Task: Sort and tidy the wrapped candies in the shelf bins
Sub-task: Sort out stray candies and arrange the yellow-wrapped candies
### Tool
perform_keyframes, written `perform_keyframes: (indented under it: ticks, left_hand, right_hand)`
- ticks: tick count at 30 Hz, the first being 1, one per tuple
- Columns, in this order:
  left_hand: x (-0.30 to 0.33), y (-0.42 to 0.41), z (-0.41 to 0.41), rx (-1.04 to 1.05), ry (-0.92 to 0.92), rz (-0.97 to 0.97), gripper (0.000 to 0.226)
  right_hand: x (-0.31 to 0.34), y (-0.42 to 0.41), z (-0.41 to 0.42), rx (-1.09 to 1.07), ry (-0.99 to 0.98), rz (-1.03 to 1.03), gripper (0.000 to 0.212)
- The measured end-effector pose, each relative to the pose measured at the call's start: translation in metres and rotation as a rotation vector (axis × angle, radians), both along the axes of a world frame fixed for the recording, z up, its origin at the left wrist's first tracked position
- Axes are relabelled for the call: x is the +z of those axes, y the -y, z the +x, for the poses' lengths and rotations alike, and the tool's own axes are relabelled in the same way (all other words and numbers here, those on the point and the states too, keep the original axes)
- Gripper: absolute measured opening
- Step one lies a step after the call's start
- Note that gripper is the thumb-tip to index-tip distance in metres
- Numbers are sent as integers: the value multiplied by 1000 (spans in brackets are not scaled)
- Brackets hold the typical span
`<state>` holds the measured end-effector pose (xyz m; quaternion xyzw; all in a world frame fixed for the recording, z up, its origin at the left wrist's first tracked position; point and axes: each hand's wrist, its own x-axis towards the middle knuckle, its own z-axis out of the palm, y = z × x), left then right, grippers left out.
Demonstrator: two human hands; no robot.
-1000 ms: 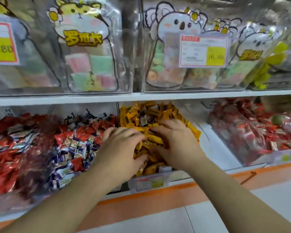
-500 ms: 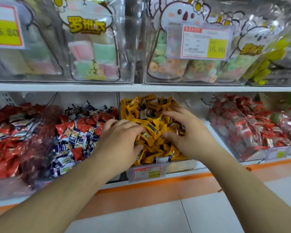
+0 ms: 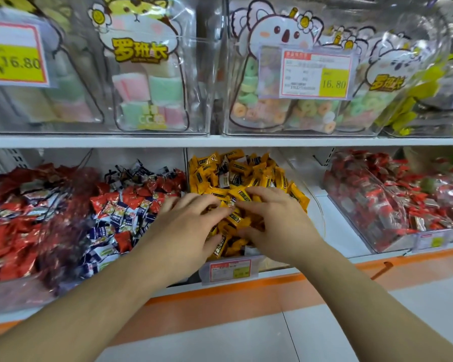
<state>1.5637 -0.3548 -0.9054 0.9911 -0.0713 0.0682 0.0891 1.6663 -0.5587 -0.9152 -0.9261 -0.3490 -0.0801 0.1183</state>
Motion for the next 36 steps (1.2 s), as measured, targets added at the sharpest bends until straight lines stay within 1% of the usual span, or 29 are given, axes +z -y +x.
perform_keyframes:
  ticks: [3, 8, 10, 12, 14, 17, 19, 21, 24, 28, 32, 36]
  left_hand:
    - [-3, 2, 2, -15, -31, 65, 53]
    - [0, 1, 4, -37, -35, 86, 49]
    - [-1, 0, 3, -41, -45, 88, 47]
    - [-2, 0, 1, -33, -46, 93, 50]
    - [-3, 0, 0, -29, -37, 91, 53]
    - [-5, 3, 3, -3, -37, 62, 50]
    - [-5, 6, 4, -1, -38, 25, 55]
    - [-4, 6, 4, -18, -43, 11, 54]
    - [-3, 5, 4, -22, -64, 56, 55]
    - [-7, 7, 4, -7, 2, 39, 46]
    - [-10, 6, 3, -6, 14, 9, 44]
    - [-8, 4, 0, -18, 5, -29, 50]
  right_hand:
    - [-2, 7, 6, -77, 8, -21, 66]
    - [0, 12, 8, -137, -40, 3, 71]
    - [3, 12, 7, -142, -78, 14, 71]
    - [5, 12, 5, -126, -151, 68, 68]
    - [9, 14, 2, -106, -208, 126, 64]
    - [18, 20, -3, -90, -234, 191, 55]
    - [25, 24, -7, -59, -225, 260, 42]
    - [30, 25, -10, -15, -241, 289, 24]
    - [29, 24, -15, 46, -268, 199, 16]
    - [23, 19, -20, 57, -315, 84, 12]
    - [21, 19, -19, 49, -310, 51, 12]
    - [20, 16, -20, 73, -306, 56, 14]
